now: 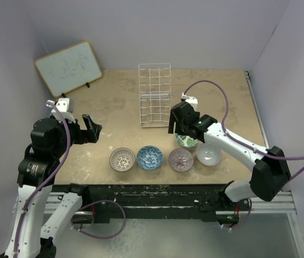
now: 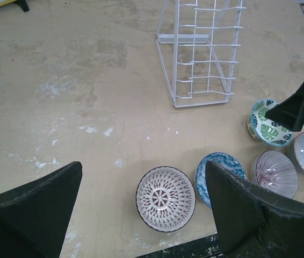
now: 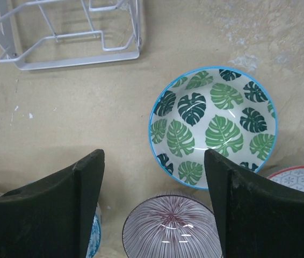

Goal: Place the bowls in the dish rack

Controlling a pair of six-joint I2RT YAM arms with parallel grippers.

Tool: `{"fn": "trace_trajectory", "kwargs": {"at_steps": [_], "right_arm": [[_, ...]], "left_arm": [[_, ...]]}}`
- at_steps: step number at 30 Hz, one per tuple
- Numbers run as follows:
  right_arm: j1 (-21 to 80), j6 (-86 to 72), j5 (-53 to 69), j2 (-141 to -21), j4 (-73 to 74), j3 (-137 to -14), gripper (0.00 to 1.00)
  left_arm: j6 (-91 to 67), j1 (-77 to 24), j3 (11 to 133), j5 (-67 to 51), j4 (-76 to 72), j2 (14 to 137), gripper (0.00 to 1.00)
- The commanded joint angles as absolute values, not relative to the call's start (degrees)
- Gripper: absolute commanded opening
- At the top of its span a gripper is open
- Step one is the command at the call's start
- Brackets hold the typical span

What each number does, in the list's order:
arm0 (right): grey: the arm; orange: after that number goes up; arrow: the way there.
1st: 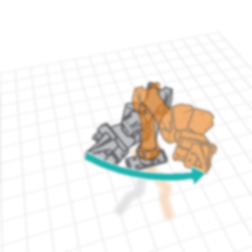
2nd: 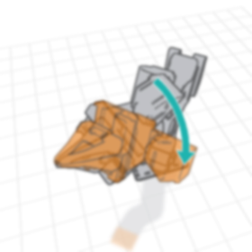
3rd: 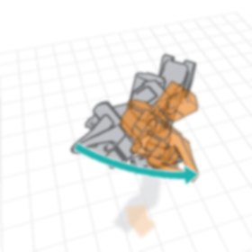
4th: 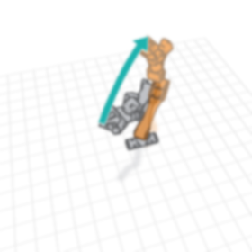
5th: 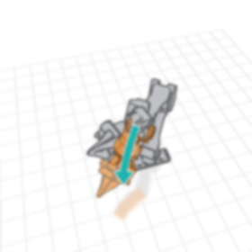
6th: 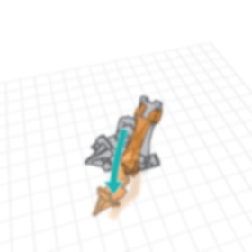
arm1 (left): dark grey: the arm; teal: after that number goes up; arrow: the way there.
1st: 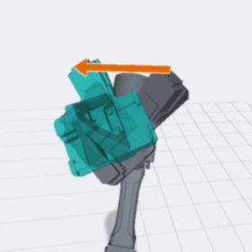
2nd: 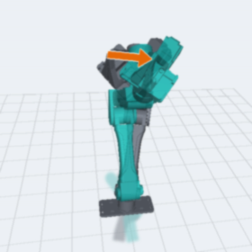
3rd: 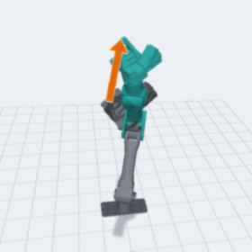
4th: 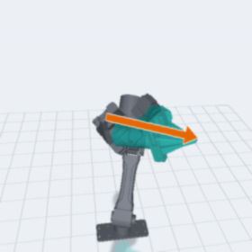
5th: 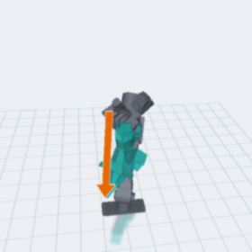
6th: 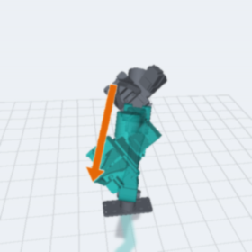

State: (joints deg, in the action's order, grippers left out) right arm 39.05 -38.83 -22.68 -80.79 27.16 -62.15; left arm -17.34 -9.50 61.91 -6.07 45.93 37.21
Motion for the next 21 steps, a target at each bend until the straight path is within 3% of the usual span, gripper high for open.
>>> {"fn": "trace_trajectory", "kwargs": {"at_steps": [1,11,15,21], "right_arm": [[41.4,-42.7,-26.2,-83.5,25.5,-62.9,0.74],[43.8,-48.1,-33.5,-95.6,30.6,-67.4,0.61],[43.9,-48.6,-34.1,-96.2,29.9,-67.6,0.44],[43.9,-47.6,-35.1,-99.5,30.4,-69.5,0.42]], "left_arm": [[-15.4,-9.6,62.9,-7.9,46.0,36.4,0.99],[-15.2,-9.6,63.6,-9.7,47.6,35.5,0.99],[-15.3,-9.6,64.1,-10.2,48.0,35.0,0.99],[-15.7,-9.6,64.3,-10.9,48.2,34.8,0.99]]}}
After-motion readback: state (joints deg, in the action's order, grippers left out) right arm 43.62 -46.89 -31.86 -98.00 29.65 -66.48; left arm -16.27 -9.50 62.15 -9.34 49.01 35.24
